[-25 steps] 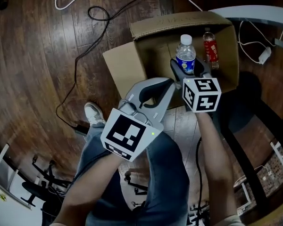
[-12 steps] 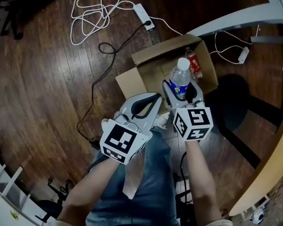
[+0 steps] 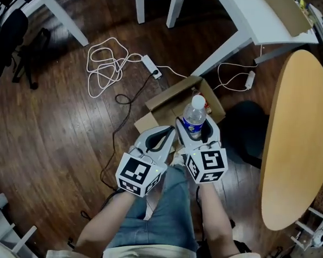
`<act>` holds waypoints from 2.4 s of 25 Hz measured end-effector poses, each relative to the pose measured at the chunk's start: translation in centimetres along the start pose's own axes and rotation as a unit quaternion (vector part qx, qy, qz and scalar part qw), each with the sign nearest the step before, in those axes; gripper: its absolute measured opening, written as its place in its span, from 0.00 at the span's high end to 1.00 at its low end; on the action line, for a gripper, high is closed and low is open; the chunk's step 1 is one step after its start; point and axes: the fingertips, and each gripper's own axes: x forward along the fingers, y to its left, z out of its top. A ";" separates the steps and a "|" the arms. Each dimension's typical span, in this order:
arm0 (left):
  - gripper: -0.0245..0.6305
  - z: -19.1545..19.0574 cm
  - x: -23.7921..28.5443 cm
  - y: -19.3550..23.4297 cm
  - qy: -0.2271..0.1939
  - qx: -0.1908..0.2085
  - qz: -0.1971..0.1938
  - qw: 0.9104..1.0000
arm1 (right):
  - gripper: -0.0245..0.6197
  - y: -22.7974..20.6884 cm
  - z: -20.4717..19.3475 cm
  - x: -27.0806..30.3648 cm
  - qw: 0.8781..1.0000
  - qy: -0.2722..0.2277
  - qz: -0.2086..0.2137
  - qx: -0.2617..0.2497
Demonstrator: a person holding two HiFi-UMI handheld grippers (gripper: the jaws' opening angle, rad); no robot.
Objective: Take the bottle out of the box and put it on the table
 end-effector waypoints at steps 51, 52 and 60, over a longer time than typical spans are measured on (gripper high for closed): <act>0.97 18.7 -3.1 -43.1 -0.079 0.121 -0.316 0.938 | 0.50 -13.9 20.5 -44.6 0.917 -0.252 -0.309 0.001; 0.97 18.2 -2.5 -44.1 -0.073 0.123 -0.321 0.936 | 0.50 -14.9 20.0 -45.2 0.915 -0.250 -0.315 0.004; 0.97 14.8 2.8 -50.7 -0.031 0.139 -0.353 0.925 | 0.50 -22.8 15.4 -49.1 0.905 -0.225 -0.361 0.024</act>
